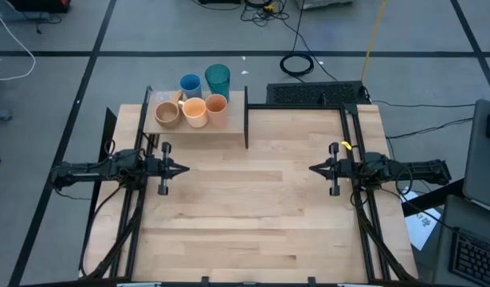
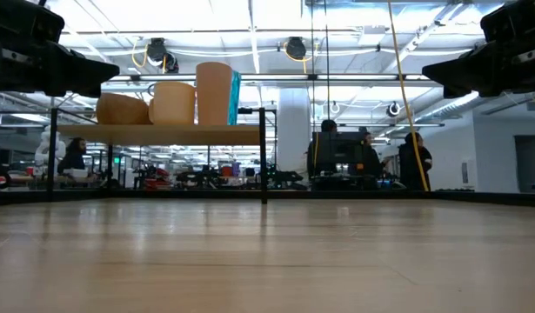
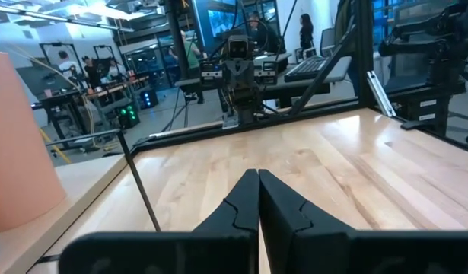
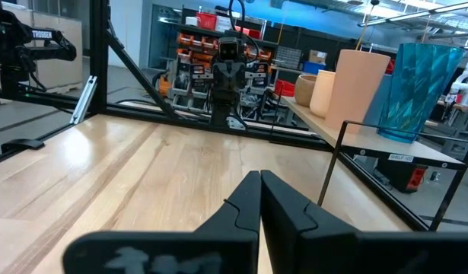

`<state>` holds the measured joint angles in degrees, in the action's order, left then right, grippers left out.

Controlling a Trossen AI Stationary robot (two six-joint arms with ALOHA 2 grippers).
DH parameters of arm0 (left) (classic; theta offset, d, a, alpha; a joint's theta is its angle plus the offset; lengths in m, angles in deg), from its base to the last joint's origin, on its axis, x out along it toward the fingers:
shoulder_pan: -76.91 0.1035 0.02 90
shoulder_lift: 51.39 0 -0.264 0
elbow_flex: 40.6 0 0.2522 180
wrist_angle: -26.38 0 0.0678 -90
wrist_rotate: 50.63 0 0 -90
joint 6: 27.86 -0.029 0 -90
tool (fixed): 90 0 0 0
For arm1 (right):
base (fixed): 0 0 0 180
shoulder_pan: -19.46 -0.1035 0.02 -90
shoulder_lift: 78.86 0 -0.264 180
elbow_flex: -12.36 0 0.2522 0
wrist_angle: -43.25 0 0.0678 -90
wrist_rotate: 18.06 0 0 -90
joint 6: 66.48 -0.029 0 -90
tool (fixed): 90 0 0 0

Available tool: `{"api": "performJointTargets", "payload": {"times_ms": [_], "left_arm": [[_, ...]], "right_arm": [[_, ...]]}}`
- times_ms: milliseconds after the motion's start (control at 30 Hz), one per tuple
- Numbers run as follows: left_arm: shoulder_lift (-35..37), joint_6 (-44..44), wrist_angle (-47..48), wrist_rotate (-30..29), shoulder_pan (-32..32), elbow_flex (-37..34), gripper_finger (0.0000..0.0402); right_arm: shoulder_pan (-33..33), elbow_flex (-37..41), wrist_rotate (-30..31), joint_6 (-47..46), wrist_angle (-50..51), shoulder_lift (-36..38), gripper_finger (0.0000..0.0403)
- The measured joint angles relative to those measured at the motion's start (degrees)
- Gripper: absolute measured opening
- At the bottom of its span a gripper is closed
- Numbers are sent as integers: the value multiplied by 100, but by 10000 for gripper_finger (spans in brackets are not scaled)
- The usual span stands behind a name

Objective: Stack small to large cups/mugs on shelf
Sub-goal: Return to Home Position

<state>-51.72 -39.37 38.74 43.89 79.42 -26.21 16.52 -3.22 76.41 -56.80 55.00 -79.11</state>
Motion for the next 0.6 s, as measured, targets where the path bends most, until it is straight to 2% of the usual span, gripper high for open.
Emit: {"api": "performJointTargets", "payload": {"times_ms": [167, 600], "left_arm": [[0, 273, -1, -4, 0, 0, 5], [0, 275, -7, -6, 0, 0, 5]], "right_arm": [[0, 0, 0, 1, 1, 0, 0], [0, -1, 0, 1, 1, 0, 0]]}}
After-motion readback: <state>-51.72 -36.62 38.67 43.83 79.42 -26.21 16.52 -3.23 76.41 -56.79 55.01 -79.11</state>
